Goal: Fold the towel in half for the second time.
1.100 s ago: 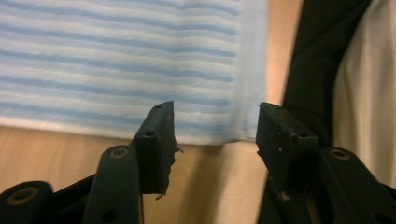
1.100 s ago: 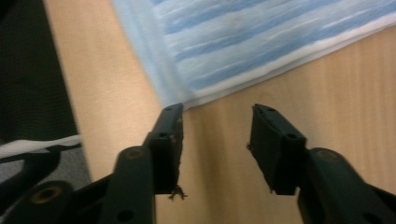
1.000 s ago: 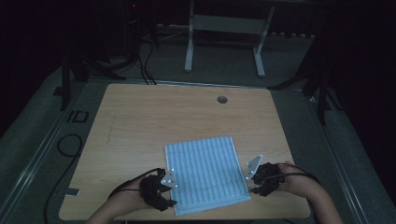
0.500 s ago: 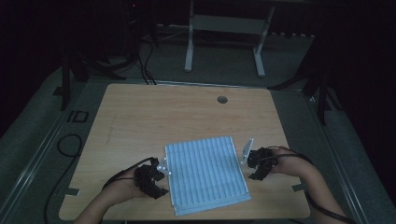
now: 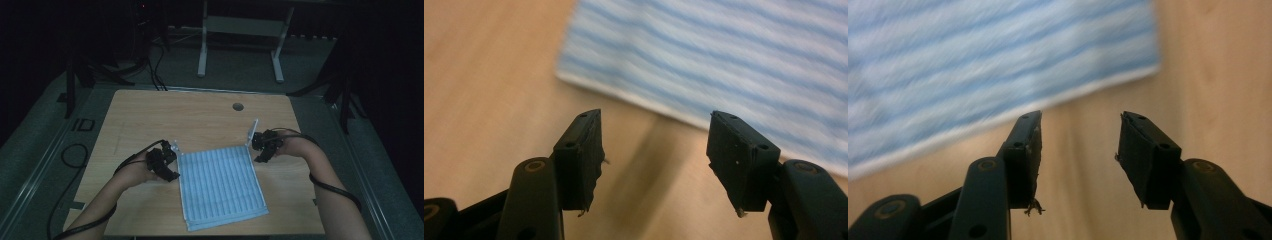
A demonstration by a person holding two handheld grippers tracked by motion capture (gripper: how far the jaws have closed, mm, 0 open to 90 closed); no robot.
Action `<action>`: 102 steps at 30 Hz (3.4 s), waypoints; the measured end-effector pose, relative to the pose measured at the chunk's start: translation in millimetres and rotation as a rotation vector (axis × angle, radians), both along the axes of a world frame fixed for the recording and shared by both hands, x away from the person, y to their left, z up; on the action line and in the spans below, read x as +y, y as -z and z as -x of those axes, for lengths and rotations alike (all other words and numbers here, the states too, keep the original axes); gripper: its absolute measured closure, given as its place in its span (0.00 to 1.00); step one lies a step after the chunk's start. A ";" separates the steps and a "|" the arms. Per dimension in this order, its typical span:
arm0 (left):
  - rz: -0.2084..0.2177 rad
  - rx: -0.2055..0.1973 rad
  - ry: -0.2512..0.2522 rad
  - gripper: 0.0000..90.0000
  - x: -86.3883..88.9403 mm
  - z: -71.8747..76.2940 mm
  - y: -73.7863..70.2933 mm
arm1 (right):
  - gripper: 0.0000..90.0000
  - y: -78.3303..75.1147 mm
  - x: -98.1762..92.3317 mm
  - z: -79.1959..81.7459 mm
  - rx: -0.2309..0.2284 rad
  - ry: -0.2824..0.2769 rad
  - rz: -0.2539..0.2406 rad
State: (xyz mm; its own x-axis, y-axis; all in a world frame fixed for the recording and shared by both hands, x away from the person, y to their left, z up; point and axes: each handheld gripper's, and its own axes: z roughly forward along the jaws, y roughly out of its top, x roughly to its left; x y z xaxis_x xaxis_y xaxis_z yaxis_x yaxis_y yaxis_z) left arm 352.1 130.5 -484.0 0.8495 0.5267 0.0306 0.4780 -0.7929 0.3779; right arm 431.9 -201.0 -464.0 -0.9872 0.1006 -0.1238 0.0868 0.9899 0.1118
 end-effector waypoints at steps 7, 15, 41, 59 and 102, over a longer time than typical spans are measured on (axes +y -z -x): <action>0.008 0.017 -0.033 0.45 -0.6 -36.3 13.2 | 0.66 8.5 24.8 -32.2 -0.077 0.022 0.020; -0.011 0.053 -0.069 0.46 -4.4 -60.3 29.9 | 0.70 39.0 40.5 -45.9 -0.023 0.014 0.089; -0.036 -0.084 -0.059 0.95 -10.7 -83.9 14.7 | 0.95 26.6 42.6 -51.1 -0.056 0.090 0.069; 0.020 -0.243 -0.025 0.95 2.7 -50.7 -41.6 | 0.94 -54.2 31.9 -11.3 -0.274 0.071 -0.075; 0.058 -0.179 0.148 0.94 -12.3 94.6 -18.7 | 0.94 -9.9 -18.2 153.6 -0.203 -0.027 -0.166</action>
